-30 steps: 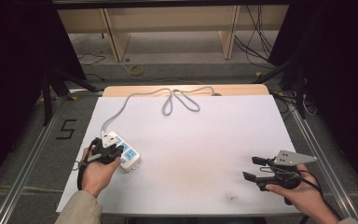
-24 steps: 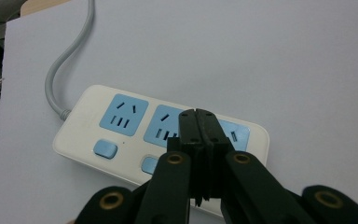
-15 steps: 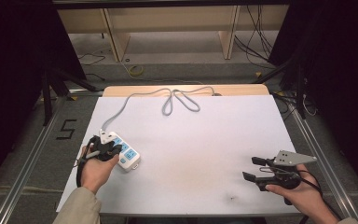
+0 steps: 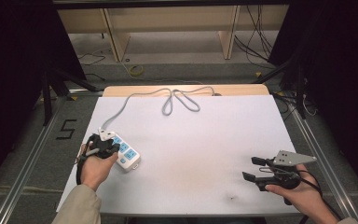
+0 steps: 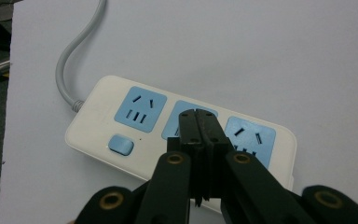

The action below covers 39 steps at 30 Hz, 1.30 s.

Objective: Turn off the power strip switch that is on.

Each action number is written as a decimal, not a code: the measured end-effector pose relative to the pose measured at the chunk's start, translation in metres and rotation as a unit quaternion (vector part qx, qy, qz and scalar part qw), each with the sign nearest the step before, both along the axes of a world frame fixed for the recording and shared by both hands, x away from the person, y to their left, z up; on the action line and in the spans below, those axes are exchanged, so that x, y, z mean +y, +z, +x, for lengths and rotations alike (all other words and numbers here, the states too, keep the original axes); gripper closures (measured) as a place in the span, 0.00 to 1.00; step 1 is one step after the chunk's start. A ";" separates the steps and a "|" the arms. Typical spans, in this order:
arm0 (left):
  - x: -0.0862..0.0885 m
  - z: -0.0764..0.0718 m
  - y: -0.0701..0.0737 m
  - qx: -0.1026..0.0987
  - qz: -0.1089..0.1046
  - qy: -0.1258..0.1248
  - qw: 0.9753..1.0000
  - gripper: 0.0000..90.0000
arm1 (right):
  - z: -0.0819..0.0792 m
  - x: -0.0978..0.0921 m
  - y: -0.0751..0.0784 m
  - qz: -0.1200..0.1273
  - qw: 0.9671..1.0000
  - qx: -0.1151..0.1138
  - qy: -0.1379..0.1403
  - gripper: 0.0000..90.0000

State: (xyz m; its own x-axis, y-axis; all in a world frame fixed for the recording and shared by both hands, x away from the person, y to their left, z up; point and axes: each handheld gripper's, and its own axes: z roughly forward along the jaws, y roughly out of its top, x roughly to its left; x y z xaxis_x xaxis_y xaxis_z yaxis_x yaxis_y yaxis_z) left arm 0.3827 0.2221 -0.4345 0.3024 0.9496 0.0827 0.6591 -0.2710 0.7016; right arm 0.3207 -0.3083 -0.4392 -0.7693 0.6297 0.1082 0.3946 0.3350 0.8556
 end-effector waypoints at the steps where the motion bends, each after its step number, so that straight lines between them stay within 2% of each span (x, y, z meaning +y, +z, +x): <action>1: 0.000 0.000 0.000 0.001 -0.002 0.002 1.000 1.00 | 0.000 0.000 0.000 0.000 1.000 0.001 0.000 0.34; 6: 0.001 0.003 0.000 0.006 -0.001 0.007 1.000 1.00 | 0.000 0.000 0.000 0.001 1.000 0.000 0.000 0.34; 9: 0.001 0.005 -0.001 0.009 0.010 0.007 1.000 1.00 | 0.000 0.000 0.000 0.000 1.000 0.000 0.000 0.34; 12: 0.002 0.006 -0.001 0.012 0.012 0.010 1.000 1.00 | 0.000 0.000 0.000 -0.001 1.000 0.000 0.000 0.34; 21: 0.006 0.011 -0.001 0.018 0.005 0.025 1.000 1.00 | 0.000 0.000 0.000 -0.002 1.000 0.002 0.000 0.33; 27: 0.008 0.013 -0.003 0.027 0.004 0.025 0.999 1.00 | 0.000 0.001 0.000 -0.001 1.000 0.001 0.001 0.33; 39: 0.007 0.017 -0.007 0.047 0.019 0.020 0.999 1.00 | 0.000 0.001 0.000 -0.001 1.000 0.001 0.001 0.33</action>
State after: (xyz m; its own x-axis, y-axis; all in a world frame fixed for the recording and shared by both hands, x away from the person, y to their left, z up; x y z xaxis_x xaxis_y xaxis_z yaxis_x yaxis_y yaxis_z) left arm 0.3997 0.2289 -0.4414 0.2717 0.9579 0.0928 0.7325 -0.2684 0.6257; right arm 0.3206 -0.3078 -0.4396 -0.7702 0.6286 0.1078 0.3953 0.3380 0.8541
